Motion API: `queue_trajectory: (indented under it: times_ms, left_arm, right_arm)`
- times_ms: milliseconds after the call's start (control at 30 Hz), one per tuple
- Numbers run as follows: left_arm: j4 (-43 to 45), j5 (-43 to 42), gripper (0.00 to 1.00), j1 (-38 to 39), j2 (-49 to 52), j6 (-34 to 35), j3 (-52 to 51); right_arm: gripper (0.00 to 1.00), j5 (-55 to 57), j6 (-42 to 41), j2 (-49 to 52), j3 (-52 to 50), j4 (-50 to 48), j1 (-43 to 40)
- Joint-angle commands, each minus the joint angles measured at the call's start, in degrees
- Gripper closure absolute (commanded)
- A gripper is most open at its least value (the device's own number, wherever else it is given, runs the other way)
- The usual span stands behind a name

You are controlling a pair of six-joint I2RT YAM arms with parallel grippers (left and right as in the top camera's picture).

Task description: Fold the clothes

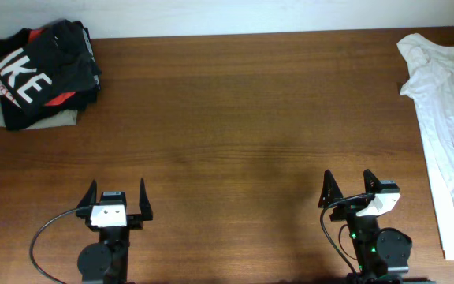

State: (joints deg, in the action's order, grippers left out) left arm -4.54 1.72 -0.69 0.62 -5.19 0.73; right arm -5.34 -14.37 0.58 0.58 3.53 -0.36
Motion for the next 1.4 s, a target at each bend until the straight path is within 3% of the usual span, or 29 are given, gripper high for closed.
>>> queue_trajectory:
  times_ms: [0,67,133,200,267,400,600,733,833,967,1200,1367]
  left_arm:
    - [-0.2,-0.9,0.01,0.3,-0.3,-1.1,-0.2]
    - [-0.2,-0.9,0.01,0.3,-0.3,-1.1,-0.2]
    - [-0.2,-0.9,0.01,0.3,-0.3,-1.1,-0.2]
    - [-0.2,-0.9,0.01,0.3,-0.3,-1.1,-0.2]
    - [-0.2,-0.9,0.01,0.3,-0.3,-1.1,-0.2]
    - [-0.2,-0.9,0.01,0.3,-0.3,-1.1,-0.2]
    - [-0.2,-0.9,0.01,0.3,-0.3,-1.1,-0.2]
    - [-0.2,-0.9,0.01,0.3,-0.3,-1.1,-0.2]
    - [-0.2,-0.9,0.01,0.3,-0.3,-1.1,-0.2]
    - [-0.2,-0.9,0.01,0.3,-0.3,-1.1,-0.2]
    - [-0.2,-0.9,0.01,0.3,-0.3,-1.1,-0.2]
    - [-0.2,-0.9,0.01,0.3,-0.3,-1.1,-0.2]
  right_arm:
    - [0.01,-11.6,-3.2,-0.4,-0.3,-2.0,0.4]
    - [0.01,-31.1,-10.4,-0.4,-0.3,-1.4,0.4]
    - [0.01,-35.3,-10.4,-0.4,-0.3,-1.4,0.3]
    - [0.01,-36.2,-10.4,-0.4,-0.3,-5.0,0.4]
    - [0.01,-35.9,-10.4,-0.3,-0.2,-18.6,0.3]
    - [0.01,-22.2,-7.2,3.0,6.0,-21.5,0.3]
    - [0.01,-7.1,8.7,33.2,30.7,-15.0,0.3]
    - [0.01,11.5,19.0,61.6,60.7,4.3,-1.9]
    - [0.01,15.0,19.1,79.6,79.2,17.3,-4.9]
    - [0.01,17.2,19.0,94.4,88.5,20.1,-9.5]
    - [0.00,16.3,13.9,127.6,121.6,41.1,-18.5]
    - [0.13,12.9,11.0,136.4,124.0,42.7,-21.6]
